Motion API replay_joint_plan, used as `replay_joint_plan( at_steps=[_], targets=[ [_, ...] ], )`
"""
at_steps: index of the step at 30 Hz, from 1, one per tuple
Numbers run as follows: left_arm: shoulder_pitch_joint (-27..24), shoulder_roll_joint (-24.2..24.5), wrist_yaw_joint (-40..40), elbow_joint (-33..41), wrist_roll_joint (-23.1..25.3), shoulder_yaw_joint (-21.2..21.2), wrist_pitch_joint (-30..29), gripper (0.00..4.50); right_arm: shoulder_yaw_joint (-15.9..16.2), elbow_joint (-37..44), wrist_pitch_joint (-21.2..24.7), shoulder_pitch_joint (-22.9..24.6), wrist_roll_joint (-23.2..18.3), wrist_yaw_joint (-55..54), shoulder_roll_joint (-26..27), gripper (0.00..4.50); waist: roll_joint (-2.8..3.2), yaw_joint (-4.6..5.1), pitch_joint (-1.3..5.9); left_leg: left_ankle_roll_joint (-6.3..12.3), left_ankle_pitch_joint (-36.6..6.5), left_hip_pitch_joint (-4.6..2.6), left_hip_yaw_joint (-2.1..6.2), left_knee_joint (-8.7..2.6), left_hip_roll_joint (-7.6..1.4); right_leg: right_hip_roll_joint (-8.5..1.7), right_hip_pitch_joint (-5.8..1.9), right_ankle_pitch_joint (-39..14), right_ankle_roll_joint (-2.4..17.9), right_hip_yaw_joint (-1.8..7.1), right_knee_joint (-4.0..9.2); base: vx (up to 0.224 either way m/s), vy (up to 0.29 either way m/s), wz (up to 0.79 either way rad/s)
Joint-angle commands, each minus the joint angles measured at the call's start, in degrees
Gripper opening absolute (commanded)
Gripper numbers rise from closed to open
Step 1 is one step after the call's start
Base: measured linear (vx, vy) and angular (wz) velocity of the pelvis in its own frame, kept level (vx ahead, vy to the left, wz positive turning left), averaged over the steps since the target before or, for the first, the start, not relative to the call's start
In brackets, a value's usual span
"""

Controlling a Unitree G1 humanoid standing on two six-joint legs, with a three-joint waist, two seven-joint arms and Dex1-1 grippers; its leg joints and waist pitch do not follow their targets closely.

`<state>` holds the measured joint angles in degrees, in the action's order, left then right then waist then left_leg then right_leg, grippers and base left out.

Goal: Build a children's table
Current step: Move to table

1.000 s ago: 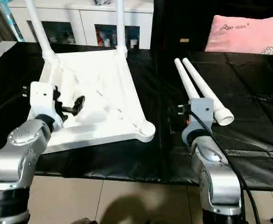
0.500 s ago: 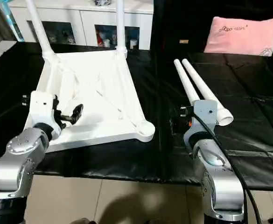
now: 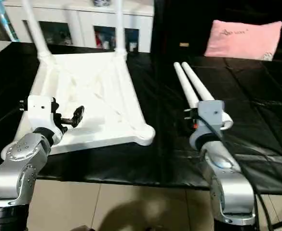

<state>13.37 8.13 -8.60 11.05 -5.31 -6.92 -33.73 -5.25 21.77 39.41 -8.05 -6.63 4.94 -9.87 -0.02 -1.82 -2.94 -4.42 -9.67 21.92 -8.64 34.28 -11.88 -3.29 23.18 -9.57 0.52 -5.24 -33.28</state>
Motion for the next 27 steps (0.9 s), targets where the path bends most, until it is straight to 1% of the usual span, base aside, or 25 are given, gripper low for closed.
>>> replay_joint_plan(
  at_steps=[1,2,3,4,5,6,7,8,9,10,11,12,13,14,16,17,18,19,20,21,22,24,25,26,27],
  targets=[
    [0.08,0.17,-0.20,1.49,-0.64,-0.15,0.10,4.44,-0.89,-0.05,1.18,-0.47,-0.41,0.05,-0.45,4.50,0.92,0.61,3.31,-4.32,-24.09,-6.31,-1.82,-1.51,-0.76,-0.12,2.71,-29.66,-1.81,2.66,7.60,-0.046,0.074,-0.09],
    [0.23,0.15,-0.17,1.49,-0.85,-0.39,0.09,4.44,-0.89,-0.18,0.98,-0.46,-0.38,0.15,-0.54,4.50,0.37,0.97,2.74,-4.30,-28.65,-7.36,-1.86,-2.02,-0.78,1.69,2.77,-30.50,-2.77,1.51,7.37,-0.043,0.038,-0.40],
    [0.24,0.15,-0.17,1.49,-0.85,-0.40,0.09,4.44,-0.89,-0.19,0.97,-0.46,-0.38,0.15,-0.54,4.50,0.34,1.26,2.24,-2.71,-33.24,-9.20,-1.68,-2.54,-2.02,2.05,3.56,-30.93,-2.61,0.48,6.79,0.020,0.049,-0.65],
    [0.32,0.21,-0.20,1.43,-0.86,-0.41,0.13,4.44,-0.96,-0.22,0.88,-0.48,-0.45,0.21,-0.52,4.50,0.73,1.70,1.73,-1.28,-38.84,-9.84,-1.08,-4.13,-4.15,1.21,3.00,-30.68,-1.76,-0.66,4.78,0.020,0.049,-0.65],
    [0.35,0.34,-0.28,1.38,-0.89,-0.35,0.21,4.44,-0.87,-0.21,0.80,-0.48,-0.36,0.21,-0.63,4.50,-0.40,1.45,1.12,0.43,-42.23,-5.03,1.18,-6.90,-3.86,-0.74,-1.91,-28.09,-1.91,-1.41,2.77,0.025,0.086,-0.71],
    [0.36,0.44,-0.33,1.33,-0.91,-0.27,0.31,4.44,-0.78,-0.19,0.80,-0.47,-0.25,0.21,-0.72,4.50,1.22,1.40,0.72,0.71,-48.53,-3.45,1.24,-9.98,-4.99,-2.20,-5.00,-25.47,-0.82,0.42,-0.95,-0.018,0.028,-0.51],
    [0.38,0.55,-0.44,1.31,-0.92,-0.16,0.33,4.44,-0.74,-0.22,0.74,-0.47,-0.28,0.27,-0.73,4.50,0.79,1.67,1.31,0.89,-49.38,-4.39,0.84,-9.35,-4.47,-2.84,-5.24,-26.50,-0.46,0.84,-1.01,-0.018,0.028,-0.51],
    [0.44,0.64,-0.52,1.31,-0.90,-0.02,0.39,4.44,-0.73,-0.25,0.70,-0.50,-0.32,0.29,-0.72,4.50,-0.37,2.49,0.98,-0.02,-45.75,-6.34,-0.52,-5.75,-1.49,-3.22,-2.99,-37.84,-1.20,0.75,4.76,0.000,0.000,0.00],
    [0.48,0.66,-0.55,1.30,-0.91,0.06,0.41,4.44,-0.72,-0.30,0.66,-0.50,-0.36,0.32,-0.70,4.50,-0.98,3.26,0.70,0.32,-35.58,-7.92,-1.44,-0.68,1.77,-4.80,-1.09,-54.12,-4.42,-0.76,9.84,0.083,-0.028,-0.11],
    [0.50,0.69,-0.60,1.27,-0.93,0.19,0.45,4.44,-0.69,-0.31,0.69,-0.51,-0.36,0.38,-0.70,4.50,-1.17,3.63,1.72,1.67,-26.83,-5.29,-1.01,-0.21,2.04,-6.47,-4.49,-56.16,-6.10,-0.82,9.45,0.083,-0.028,-0.11],
    [0.51,0.67,-0.66,1.26,-0.90,0.20,0.44,4.44,-0.71,-0.28,0.75,-0.49,-0.37,0.43,-0.71,4.50,-1.10,3.76,1.96,1.75,-24.73,-2.98,-0.33,-1.23,1.44,-6.72,-6.58,-54.44,-6.97,-1.14,8.50,0.106,0.010,-0.33],
    [0.54,0.65,-0.69,1.25,-0.87,0.18,0.41,4.44,-0.72,-0.21,0.79,-0.46,-0.40,0.49,-0.73,4.50,-0.36,3.57,2.54,1.41,-23.22,-1.95,0.53,-2.64,0.80,-6.43,-7.52,-48.38,-6.72,-1.00,7.32,0.132,0.017,-0.36],
    [0.56,0.63,-0.70,1.26,-0.87,0.15,0.36,4.44,-0.77,-0.15,0.73,-0.43,-0.48,0.55,-0.71,4.50,-0.24,3.59,2.85,1.33,-22.80,-1.90,0.96,-3.15,0.70,-6.00,-7.49,-44.69,-5.85,-1.01,6.92,0.132,0.017,-0.36],
    [0.61,0.64,-0.71,1.23,-0.91,0.11,0.32,4.44,-0.83,-0.12,0.69,-0.44,-0.57,0.62,-0.65,4.50,0.18,3.71,3.00,1.41,-22.02,-2.56,1.41,-3.92,0.48,-5.23,-7.00,-37.30,-2.51,-0.76,6.28,0.090,0.000,-0.13],
    [0.62,0.66,-0.67,1.22,-0.89,0.14,0.30,4.44,-0.84,-0.10,0.79,-0.45,-0.58,0.66,-0.68,4.50,-0.01,4.21,3.44,3.41,-17.39,-3.74,1.22,-4.30,0.35,-3.98,-6.51,-23.45,7.20,0.10,4.39,0.093,-0.014,0.02],
    [0.62,0.66,-0.67,1.22,-0.89,0.14,0.30,4.44,-0.84,-0.10,0.79,-0.45,-0.58,0.66,-0.68,4.50,-0.07,4.19,3.48,4.18,-16.13,-4.04,1.06,-4.21,0.40,-3.87,-6.37,-21.23,9.29,0.28,4.00,0.108,-0.007,0.12],
    [0.62,0.68,-0.61,1.21,-0.93,0.16,0.26,4.44,-0.84,-0.12,0.87,-0.46,-0.72,0.77,-0.66,4.50,0.02,4.12,3.69,5.72,-13.68,-4.51,0.82,-4.00,0.49,-3.81,-6.28,-17.77,13.19,0.60,3.44,0.125,-0.001,0.16],
    [0.62,0.68,-0.61,1.21,-0.93,0.16,0.26,4.44,-0.84,-0.12,0.87,-0.46,-0.72,0.77,-0.66,4.50,-0.26,3.94,4.03,7.34,-9.83,-4.08,0.64,-3.65,1.15,-3.66,-7.20,-13.68,16.10,1.23,2.83,0.125,-0.001,0.16],
    [0.61,0.72,-0.50,1.23,-1.03,0.22,0.23,4.44,-0.74,-0.11,0.82,-0.43,-0.78,0.95,-0.75,4.50,-0.26,3.74,4.37,8.34,-6.83,-3.55,0.65,-3.45,1.57,-3.60,-8.01,-11.05,17.24,1.50,2.43,0.136,0.005,0.08],
    [0.62,0.75,-0.36,1.22,-1.17,0.29,0.22,4.44,-0.42,0.01,0.98,-0.39,-0.82,1.32,-0.87,4.50,-0.04,3.24,4.71,10.80,-0.97,-3.54,0.75,-3.00,1.87,-3.54,-8.04,-6.09,19.03,1.53,1.72,0.134,0.024,0.02],
    [0.64,0.75,-0.31,1.22,-1.19,0.31,0.21,4.44,-0.33,0.05,1.08,-0.39,-0.86,1.47,-0.94,4.50,0.02,2.99,4.95,13.64,3.90,-3.88,0.94,-2.56,2.10,-3.21,-7.73,-2.17,19.99,1.32,0.93,0.134,0.024,0.02],
    [0.68,0.74,-0.26,1.21,-1.18,0.31,0.20,4.44,-0.30,0.03,1.25,-0.43,-0.91,1.68,-1.02,4.50,-0.14,2.61,5.02,17.24,9.37,-4.52,1.21,-2.00,2.28,-2.98,-7.14,1.50,21.04,1.21,-0.04,0.117,0.011,0.05],
    [0.74,0.75,-0.20,1.19,-1.16,0.28,0.17,4.44,-0.23,-0.05,1.31,-0.49,-0.91,1.96,-1.18,4.50,-0.34,2.42,5.03,19.17,11.93,-4.54,1.27,-1.51,2.62,-3.02,-7.11,2.82,21.06,1.34,-0.39,0.111,0.002,0.06],
    [0.74,0.75,-0.16,1.20,-1.15,0.26,0.17,4.44,-0.24,-0.09,1.36,-0.52,-0.98,2.08,-1.22,4.50,-0.52,2.34,5.02,19.91,14.29,-4.35,1.33,-1.14,2.83,-3.11,-6.99,4.73,20.93,1.60,-0.71,0.095,0.002,0.07],
    [0.73,0.75,-0.14,1.21,-1.15,0.22,0.19,4.44,-0.21,-0.10,1.54,-0.56,-1.15,2.33,-1.28,4.50,-0.70,2.24,5.10,20.55,20.64,-3.98,1.82,-0.42,2.70,-3.35,-6.48,10.53,20.20,2.16,-1.76,0.074,-0.001,0.07]
  ],
)
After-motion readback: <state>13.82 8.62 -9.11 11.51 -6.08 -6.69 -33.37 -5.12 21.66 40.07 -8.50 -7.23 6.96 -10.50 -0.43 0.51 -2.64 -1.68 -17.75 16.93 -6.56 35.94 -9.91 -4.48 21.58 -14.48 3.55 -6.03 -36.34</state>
